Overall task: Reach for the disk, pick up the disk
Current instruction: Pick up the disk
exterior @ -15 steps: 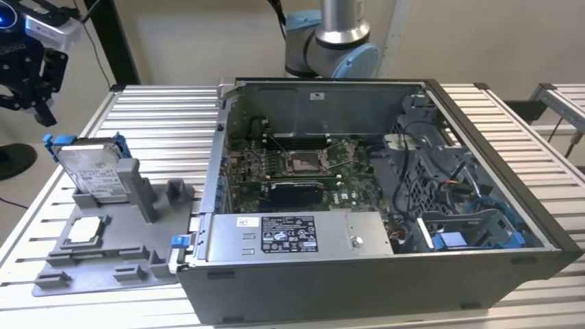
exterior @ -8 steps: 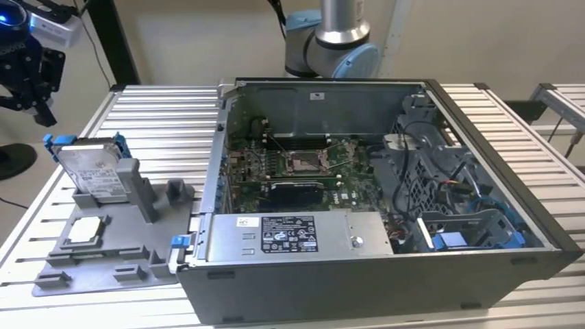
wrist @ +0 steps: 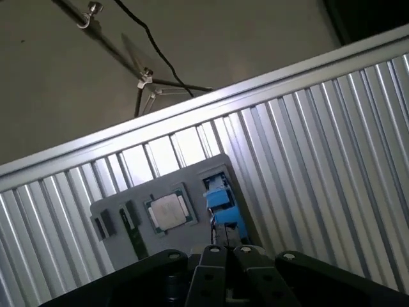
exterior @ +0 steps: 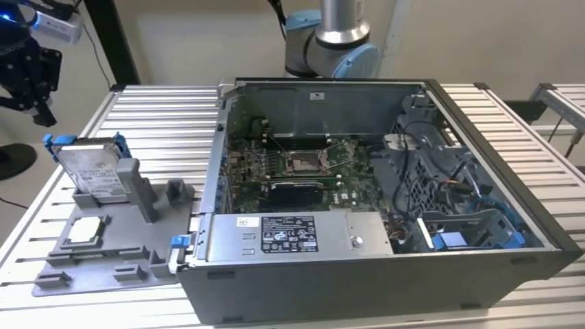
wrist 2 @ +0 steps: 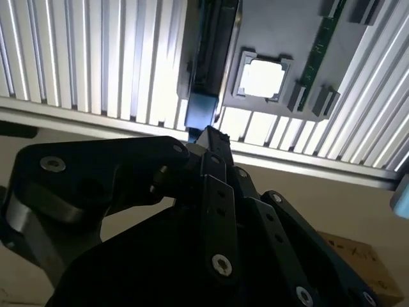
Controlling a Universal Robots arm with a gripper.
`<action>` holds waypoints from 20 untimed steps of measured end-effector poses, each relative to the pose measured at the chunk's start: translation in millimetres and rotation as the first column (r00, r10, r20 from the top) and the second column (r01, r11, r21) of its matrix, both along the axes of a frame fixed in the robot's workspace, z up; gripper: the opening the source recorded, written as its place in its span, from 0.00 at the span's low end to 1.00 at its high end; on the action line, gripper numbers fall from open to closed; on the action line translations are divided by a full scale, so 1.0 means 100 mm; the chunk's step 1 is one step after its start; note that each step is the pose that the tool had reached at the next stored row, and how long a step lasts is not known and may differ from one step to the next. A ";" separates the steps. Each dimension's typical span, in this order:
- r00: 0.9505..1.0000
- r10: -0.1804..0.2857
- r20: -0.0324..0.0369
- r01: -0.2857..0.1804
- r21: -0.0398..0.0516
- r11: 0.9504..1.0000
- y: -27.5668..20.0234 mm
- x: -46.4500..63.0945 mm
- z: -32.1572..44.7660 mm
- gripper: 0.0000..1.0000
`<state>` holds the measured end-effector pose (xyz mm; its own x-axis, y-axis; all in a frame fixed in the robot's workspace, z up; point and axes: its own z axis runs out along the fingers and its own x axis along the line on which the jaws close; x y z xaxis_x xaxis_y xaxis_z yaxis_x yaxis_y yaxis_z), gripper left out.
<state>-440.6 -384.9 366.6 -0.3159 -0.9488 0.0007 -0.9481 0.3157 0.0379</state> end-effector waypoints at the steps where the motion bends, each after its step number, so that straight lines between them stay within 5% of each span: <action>1: 1.000 0.015 0.000 -0.015 0.000 1.000 0.000 0.00 0.000 0.00; 11: 0.988 0.155 0.000 -0.155 0.000 0.988 0.000 0.00 0.000 0.00; 15: 0.976 0.220 0.000 -0.220 0.000 0.976 0.000 0.00 0.000 0.00; 20: 0.953 0.303 0.004 -0.303 -0.002 0.953 0.000 0.00 0.001 0.00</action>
<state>-440.6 -384.8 366.7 -0.0139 -0.9999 0.0011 -0.9993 0.0139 0.0335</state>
